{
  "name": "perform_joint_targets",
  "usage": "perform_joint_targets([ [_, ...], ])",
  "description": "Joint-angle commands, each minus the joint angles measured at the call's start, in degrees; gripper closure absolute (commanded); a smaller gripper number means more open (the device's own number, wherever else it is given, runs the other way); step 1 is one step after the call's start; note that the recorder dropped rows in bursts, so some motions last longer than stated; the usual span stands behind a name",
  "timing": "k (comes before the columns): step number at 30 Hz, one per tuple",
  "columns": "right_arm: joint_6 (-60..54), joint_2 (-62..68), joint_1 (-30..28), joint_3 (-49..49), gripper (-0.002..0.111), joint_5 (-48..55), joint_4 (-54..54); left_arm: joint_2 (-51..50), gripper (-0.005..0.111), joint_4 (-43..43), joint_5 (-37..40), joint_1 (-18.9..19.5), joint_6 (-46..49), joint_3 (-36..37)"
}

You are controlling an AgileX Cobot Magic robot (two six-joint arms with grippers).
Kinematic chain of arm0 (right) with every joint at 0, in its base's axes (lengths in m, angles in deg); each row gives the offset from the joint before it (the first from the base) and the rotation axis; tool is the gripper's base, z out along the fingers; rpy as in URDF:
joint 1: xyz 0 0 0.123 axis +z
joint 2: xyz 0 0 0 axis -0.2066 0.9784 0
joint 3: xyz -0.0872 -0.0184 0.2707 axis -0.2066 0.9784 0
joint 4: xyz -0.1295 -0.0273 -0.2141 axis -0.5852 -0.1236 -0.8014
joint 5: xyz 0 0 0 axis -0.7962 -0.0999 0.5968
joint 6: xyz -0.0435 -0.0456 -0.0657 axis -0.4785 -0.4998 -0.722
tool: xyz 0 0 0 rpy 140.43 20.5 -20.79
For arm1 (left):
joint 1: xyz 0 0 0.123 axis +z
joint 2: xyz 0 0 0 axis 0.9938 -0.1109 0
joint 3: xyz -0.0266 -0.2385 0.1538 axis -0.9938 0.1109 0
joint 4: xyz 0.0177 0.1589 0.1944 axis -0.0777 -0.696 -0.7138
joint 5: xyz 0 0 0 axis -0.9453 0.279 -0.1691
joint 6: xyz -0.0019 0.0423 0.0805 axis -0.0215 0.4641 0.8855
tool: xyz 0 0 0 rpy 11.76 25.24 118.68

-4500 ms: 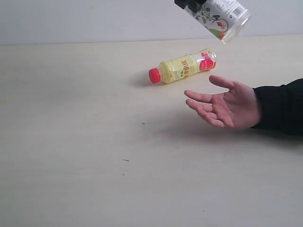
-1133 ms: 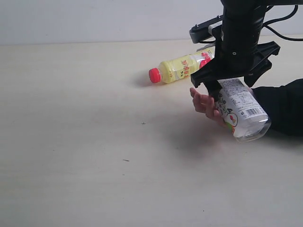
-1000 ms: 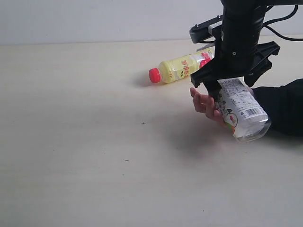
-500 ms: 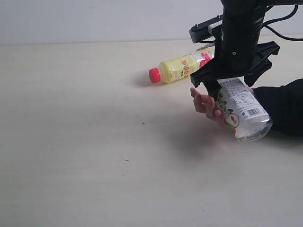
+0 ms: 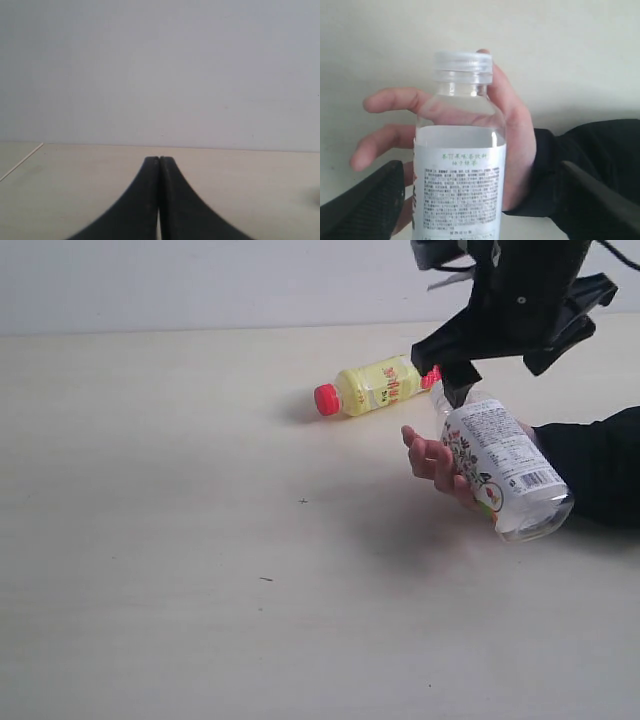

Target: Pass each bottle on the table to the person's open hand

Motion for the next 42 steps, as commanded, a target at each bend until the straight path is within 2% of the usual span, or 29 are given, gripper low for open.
perform_joint_targets([
  [1,-2.29,-6.04,-0.22,0.61,0.033,-0.14,-0.24,0.37,0.107,-0.32,-0.24,0.14,0.18,-0.02],
  [3,-3.64,-10.09,-0.22,2.91,0.040,-1.27,0.31,0.37,0.107,-0.32,-0.24,0.14,0.18,-0.02],
  [11,-0.18,-33.56,-0.22,22.46,0.086,-12.97,-0.08,0.37,0.107,-0.32,-0.24,0.14,0.18,-0.02],
  [18,1.19,-54.60,-0.22,37.53,0.107,-13.82,-0.08,0.37,0.107,-0.32,-0.24,0.14,0.18,-0.02],
  [22,3.07,-66.92,-0.22,45.91,0.108,-21.12,-0.08,0.37,0.107,-0.32,-0.24,0.14,0.18,-0.02],
  [29,3.32,-80.53,-0.22,50.28,0.108,-25.89,-0.08,0.37,0.107,-0.32,-0.24,0.14,0.18,-0.02],
  [37,4.72,-84.92,-0.22,51.13,0.108,-25.24,2.95,0.37,0.107,-0.32,-0.24,0.14,0.18,-0.02],
  [42,4.72,-84.92,-0.22,57.08,0.108,-25.87,0.77,0.37,0.107,-0.32,-0.24,0.14,0.18,-0.02],
])
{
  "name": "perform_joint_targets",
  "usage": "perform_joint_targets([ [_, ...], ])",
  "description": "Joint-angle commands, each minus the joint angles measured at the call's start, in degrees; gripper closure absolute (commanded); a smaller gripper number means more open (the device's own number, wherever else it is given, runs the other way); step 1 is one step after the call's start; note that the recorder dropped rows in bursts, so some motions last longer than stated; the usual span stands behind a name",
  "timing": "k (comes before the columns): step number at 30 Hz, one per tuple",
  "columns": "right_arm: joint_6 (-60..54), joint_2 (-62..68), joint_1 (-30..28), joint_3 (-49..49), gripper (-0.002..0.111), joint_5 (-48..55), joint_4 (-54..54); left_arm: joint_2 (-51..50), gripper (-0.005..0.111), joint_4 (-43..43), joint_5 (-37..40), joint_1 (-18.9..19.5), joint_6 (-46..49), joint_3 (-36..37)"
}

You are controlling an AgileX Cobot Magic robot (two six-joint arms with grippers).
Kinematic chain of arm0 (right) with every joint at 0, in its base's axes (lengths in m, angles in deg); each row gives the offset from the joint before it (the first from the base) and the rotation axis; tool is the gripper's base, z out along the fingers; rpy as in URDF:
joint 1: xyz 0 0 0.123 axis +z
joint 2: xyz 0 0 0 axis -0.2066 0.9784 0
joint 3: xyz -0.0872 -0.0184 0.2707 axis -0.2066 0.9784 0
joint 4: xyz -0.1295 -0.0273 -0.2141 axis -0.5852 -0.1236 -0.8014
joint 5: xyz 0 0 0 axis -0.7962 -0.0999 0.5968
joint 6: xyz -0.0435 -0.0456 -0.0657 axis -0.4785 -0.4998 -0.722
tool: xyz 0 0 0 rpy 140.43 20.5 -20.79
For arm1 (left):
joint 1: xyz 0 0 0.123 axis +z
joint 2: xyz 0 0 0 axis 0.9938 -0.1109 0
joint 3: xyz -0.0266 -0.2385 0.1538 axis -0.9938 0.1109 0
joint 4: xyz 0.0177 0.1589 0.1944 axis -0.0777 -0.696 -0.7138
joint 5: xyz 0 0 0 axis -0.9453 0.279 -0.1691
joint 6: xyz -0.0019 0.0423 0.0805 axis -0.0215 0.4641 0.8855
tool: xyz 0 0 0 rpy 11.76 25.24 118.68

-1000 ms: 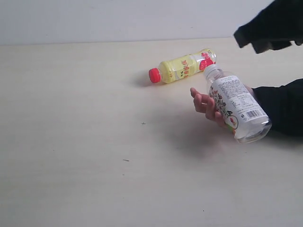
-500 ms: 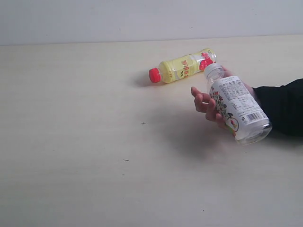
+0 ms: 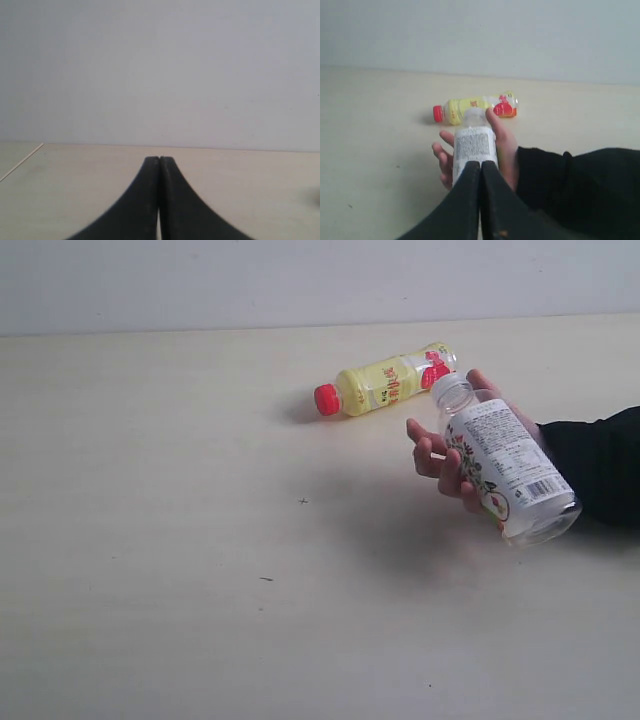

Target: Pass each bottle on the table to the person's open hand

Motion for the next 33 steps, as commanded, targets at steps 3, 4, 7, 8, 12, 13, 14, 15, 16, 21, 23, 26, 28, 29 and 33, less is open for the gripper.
perform_joint_targets([
  [3,0.24,-0.11,-0.22,7.78,0.108,-6.29,-1.68,0.37,0.107,-0.32,-0.24,0.14,0.18,-0.02],
  [4,0.24,-0.11,-0.22,8.76,0.108,-7.21,-1.68,0.37,0.107,-0.32,-0.24,0.14,0.18,-0.02],
  [7,0.24,-0.11,-0.22,9.88,0.108,-7.83,-1.68,0.37,0.107,-0.32,-0.24,0.14,0.18,-0.02],
  [8,0.24,-0.34,-0.22,9.87,0.108,-7.86,-1.68,0.37,0.107,-0.32,-0.24,0.14,0.18,-0.02],
  [12,0.24,-3.22,-0.22,9.87,0.108,-7.96,-1.53,0.37,0.107,-0.32,-0.24,0.14,0.18,-0.02],
  [13,0.24,-4.56,-0.22,9.87,0.108,-7.96,-1.53,0.37,0.107,-0.32,-0.24,0.14,0.18,-0.02],
  [14,0.24,-6.19,-0.22,9.87,0.108,-7.96,-1.37,0.37,0.107,-0.32,-0.24,0.14,0.18,-0.02],
  [15,0.24,-7.65,-0.22,9.87,0.108,-7.96,-1.37,0.37,0.107,-0.32,-0.24,0.14,0.18,-0.02],
  [16,0.24,-9.66,-0.22,9.87,0.108,-7.96,-1.37,0.37,0.107,-0.32,-0.24,0.14,0.18,-0.02],
  [21,0.24,-15.29,-0.22,9.71,0.108,-7.84,-1.13,0.37,0.107,-0.32,-0.34,0.13,0.18,-0.02],
  [23,0.24,-15.29,-0.22,9.55,0.108,-7.73,-1.62,0.37,0.107,-0.32,-0.33,0.13,0.18,-0.02],
  [26,0.24,-15.29,-0.22,9.55,0.108,-7.74,-0.86,0.37,0.107,-0.32,-0.44,0.13,0.18,-0.02],
  [28,0.24,-15.29,-0.22,9.55,0.108,-7.74,-0.86,0.37,0.107,-0.32,-0.44,0.13,0.18,-0.02],
  [29,0.24,-15.29,-0.22,9.55,0.108,-7.74,-0.59,0.37,0.107,-0.32,-0.44,0.13,0.18,-0.02],
  [33,3.94,-15.29,-0.22,7.13,0.108,-12.99,-0.64,0.37,0.107,-0.32,-0.44,0.13,0.18,-0.02],
])
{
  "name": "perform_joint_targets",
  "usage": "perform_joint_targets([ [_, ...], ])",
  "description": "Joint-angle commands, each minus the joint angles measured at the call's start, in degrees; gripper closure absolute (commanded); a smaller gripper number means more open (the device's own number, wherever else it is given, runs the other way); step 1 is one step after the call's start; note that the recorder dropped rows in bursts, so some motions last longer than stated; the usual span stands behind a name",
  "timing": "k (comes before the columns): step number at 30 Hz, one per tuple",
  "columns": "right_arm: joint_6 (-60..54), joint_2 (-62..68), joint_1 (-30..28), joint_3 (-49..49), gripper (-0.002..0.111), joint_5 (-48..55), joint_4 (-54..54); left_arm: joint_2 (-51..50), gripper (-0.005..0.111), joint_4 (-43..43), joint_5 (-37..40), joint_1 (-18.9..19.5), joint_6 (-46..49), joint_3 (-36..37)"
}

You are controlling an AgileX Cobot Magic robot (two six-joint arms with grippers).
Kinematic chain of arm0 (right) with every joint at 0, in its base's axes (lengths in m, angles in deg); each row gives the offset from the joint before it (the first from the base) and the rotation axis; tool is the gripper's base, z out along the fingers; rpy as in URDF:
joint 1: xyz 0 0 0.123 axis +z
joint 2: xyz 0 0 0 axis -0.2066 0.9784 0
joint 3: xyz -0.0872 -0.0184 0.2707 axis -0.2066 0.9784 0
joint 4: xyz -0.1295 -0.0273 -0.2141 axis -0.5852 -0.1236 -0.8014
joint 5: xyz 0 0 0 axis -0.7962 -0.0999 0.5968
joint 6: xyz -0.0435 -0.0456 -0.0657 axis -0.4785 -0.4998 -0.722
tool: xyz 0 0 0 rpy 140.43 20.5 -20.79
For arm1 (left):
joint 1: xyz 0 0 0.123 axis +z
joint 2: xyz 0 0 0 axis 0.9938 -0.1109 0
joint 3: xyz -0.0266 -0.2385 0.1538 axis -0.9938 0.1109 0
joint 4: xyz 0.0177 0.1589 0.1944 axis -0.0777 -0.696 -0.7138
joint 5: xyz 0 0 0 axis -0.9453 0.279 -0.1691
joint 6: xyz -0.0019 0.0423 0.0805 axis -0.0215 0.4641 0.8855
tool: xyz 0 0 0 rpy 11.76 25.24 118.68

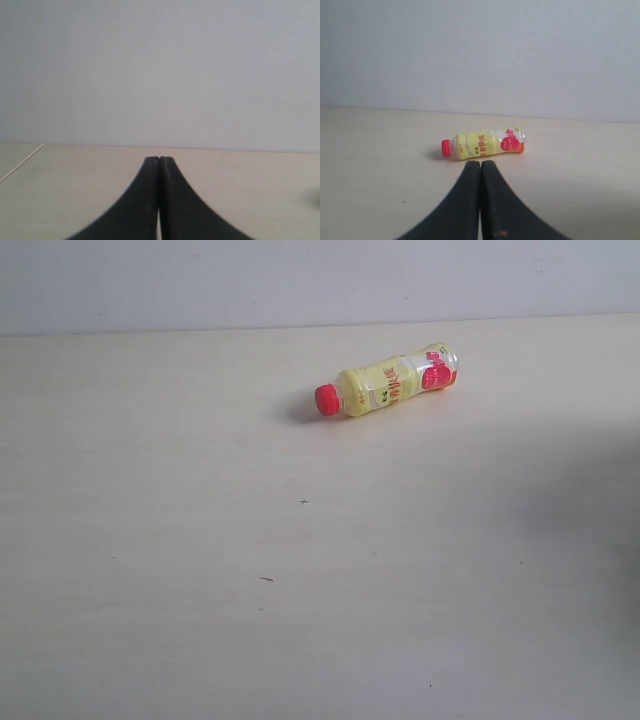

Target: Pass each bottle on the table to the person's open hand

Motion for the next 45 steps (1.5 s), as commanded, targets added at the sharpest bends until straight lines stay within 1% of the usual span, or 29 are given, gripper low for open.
perform_joint_targets([
  [1,4.36,-0.26,-0.22,-3.44,0.108,-3.67,0.14,0.37,0.107,-0.32,-0.33,0.13,0.18,-0.02],
  [2,4.42,-0.26,-0.22,-5.47,0.108,-0.14,0.14,0.37,0.107,-0.32,-0.33,0.13,0.18,-0.02],
  [5,4.42,-0.26,-0.22,-6.20,0.108,3.53,-0.30,0.37,0.107,-0.32,-0.33,0.13,0.18,-0.02],
  [42,4.42,-0.26,-0.22,-6.20,0.108,3.53,-0.30,0.37,0.107,-0.32,-0.60,0.13,0.18,-0.02],
  [43,4.42,-0.26,-0.22,-6.20,0.108,3.53,-0.30,0.37,0.107,-0.06,-1.79,0.13,-0.50,-0.02],
  [45,4.42,-0.26,-0.22,-6.20,0.108,3.53,-0.30,0.37,0.107,1.37,-4.84,0.13,-13.14,-0.02],
])
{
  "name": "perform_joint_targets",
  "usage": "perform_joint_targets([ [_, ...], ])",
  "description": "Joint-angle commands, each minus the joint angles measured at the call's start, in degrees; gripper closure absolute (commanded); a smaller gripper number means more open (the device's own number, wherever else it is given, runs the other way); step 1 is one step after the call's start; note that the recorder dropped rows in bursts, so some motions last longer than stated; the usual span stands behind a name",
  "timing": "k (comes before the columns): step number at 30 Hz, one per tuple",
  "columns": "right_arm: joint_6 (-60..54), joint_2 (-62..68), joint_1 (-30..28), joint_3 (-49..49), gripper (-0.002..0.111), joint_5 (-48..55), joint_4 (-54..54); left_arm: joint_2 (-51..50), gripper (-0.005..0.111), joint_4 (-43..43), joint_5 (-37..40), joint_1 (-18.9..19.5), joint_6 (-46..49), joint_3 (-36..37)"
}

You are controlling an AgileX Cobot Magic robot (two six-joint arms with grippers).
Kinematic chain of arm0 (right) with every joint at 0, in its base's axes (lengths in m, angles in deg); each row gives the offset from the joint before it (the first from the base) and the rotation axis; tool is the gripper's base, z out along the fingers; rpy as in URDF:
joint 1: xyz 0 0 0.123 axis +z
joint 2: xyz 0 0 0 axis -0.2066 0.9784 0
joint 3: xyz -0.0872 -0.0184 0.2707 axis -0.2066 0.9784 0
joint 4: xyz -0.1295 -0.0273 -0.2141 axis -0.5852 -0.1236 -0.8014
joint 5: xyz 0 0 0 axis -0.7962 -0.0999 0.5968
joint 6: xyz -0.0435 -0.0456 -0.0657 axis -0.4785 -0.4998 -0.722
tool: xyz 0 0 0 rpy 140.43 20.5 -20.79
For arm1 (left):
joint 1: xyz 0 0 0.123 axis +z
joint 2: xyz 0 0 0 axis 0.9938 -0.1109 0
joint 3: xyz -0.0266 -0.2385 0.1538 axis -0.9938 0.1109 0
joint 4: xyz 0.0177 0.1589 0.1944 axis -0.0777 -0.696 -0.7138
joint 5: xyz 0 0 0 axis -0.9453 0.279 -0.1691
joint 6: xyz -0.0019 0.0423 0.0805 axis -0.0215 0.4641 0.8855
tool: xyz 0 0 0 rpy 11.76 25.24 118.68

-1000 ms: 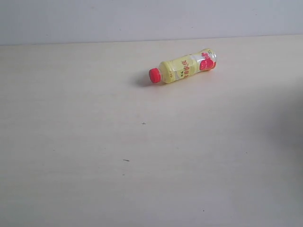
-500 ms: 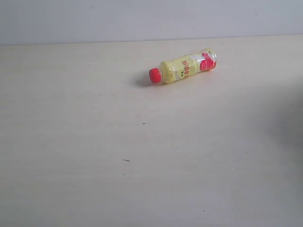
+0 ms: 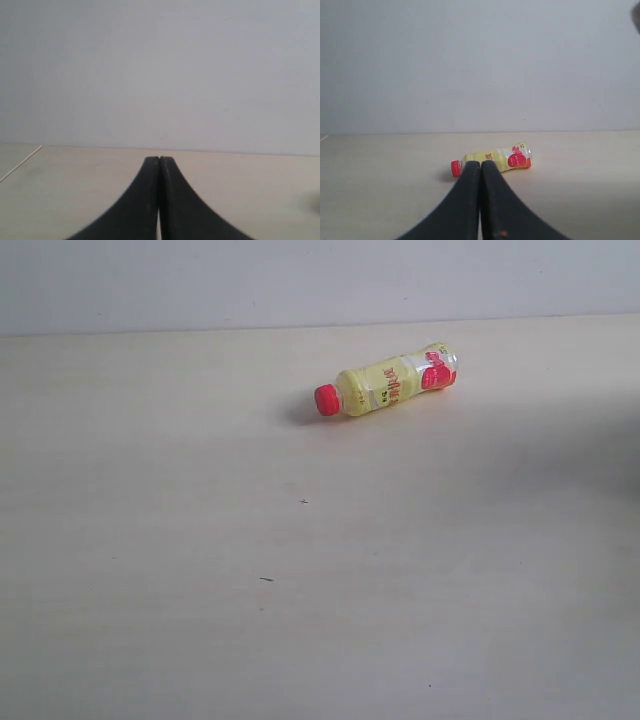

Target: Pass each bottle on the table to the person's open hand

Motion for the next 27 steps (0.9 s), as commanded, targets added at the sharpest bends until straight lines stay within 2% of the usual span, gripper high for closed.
perform_joint_targets([
  [1,0.02,-0.16,-0.22,-0.31,0.108,-0.05,-0.32,0.37,0.107,1.37,-4.29,0.13,-18.69,-0.02],
  [4,0.02,-0.16,-0.22,-0.31,0.108,-0.05,-0.32,0.37,0.107,0.93,-4.34,0.13,-19.37,-0.02],
  [8,0.02,-0.16,-0.22,-0.31,0.108,-0.05,-0.32,0.37,0.107,0.93,-8.81,0.13,-20.01,-0.02],
  [11,0.02,-0.16,-0.22,-0.31,0.108,-0.05,-0.32,0.37,0.107,0.93,-10.51,0.13,-27.42,-0.02],
  [14,0.02,-0.16,-0.22,-0.31,0.108,-0.05,-0.32,0.37,0.107,0.93,-14.87,0.13,-32.20,-0.02],
  [16,0.02,-0.16,-0.22,-0.31,0.108,-0.05,-0.32,-0.09,0.107,0.93,-19.82,0.13,-32.89,-0.02],
  [18,0.02,-0.16,-0.22,-0.31,0.108,-0.05,-0.32,-2.03,0.107,0.93,-21.55,0.13,-32.63,-0.02],
  [22,0.02,-0.16,-0.22,-0.31,0.108,-0.05,-0.32,-8.15,0.107,0.70,-20.23,0.13,-28.78,-5.51],
  [27,0.02,-0.16,-0.22,-0.31,0.108,-0.05,-0.32,-22.13,0.107,0.54,-15.49,0.13,-18.68,-16.95],
])
